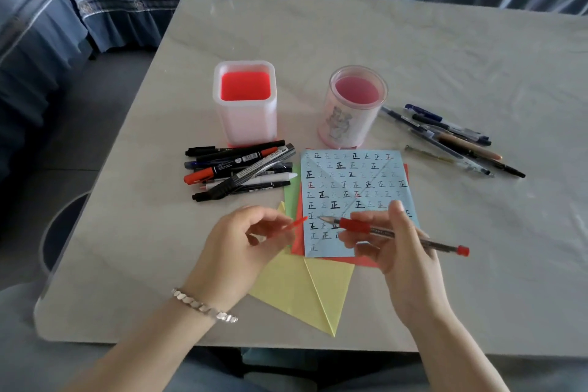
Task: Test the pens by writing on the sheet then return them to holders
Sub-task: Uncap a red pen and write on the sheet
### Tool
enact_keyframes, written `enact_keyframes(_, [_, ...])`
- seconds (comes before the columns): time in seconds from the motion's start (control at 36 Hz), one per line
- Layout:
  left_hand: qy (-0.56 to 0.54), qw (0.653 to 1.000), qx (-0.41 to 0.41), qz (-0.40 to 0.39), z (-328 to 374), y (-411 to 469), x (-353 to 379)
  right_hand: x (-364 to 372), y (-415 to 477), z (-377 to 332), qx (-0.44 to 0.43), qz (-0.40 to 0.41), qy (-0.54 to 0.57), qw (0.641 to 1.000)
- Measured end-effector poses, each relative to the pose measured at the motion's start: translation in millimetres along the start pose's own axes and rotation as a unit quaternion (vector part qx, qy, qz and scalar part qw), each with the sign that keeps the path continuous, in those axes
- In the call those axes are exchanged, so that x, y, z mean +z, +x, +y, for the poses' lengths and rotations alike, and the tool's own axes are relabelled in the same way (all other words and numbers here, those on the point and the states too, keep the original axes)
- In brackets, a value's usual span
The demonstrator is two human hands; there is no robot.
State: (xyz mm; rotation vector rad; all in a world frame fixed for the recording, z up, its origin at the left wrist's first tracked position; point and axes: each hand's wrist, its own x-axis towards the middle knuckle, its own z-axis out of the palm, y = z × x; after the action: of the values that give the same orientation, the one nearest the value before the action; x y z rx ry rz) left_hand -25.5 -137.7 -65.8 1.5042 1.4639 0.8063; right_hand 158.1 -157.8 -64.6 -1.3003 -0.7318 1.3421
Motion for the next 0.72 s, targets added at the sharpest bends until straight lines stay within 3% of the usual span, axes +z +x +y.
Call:
enact_keyframes(0.11, [-0.053, 0.998, -0.006, -0.024, 12, -5, 5, 2, -3, -12, -0.012, 0.035, 0.015, 0.999])
enact_keyframes(0.39, [-0.033, 0.998, 0.012, -0.047, 18, -9, 10, 2, -9, -21, 0.008, 0.062, -0.016, 0.998])
enact_keyframes(0.58, [-0.010, 0.996, 0.021, -0.082, 26, -13, 15, 10, -11, -13, 0.011, 0.052, -0.056, 0.997])
enact_keyframes(0.72, [-0.091, 0.988, -0.016, -0.127, 32, -7, 12, 13, -7, -20, -0.025, 0.025, -0.078, 0.996])
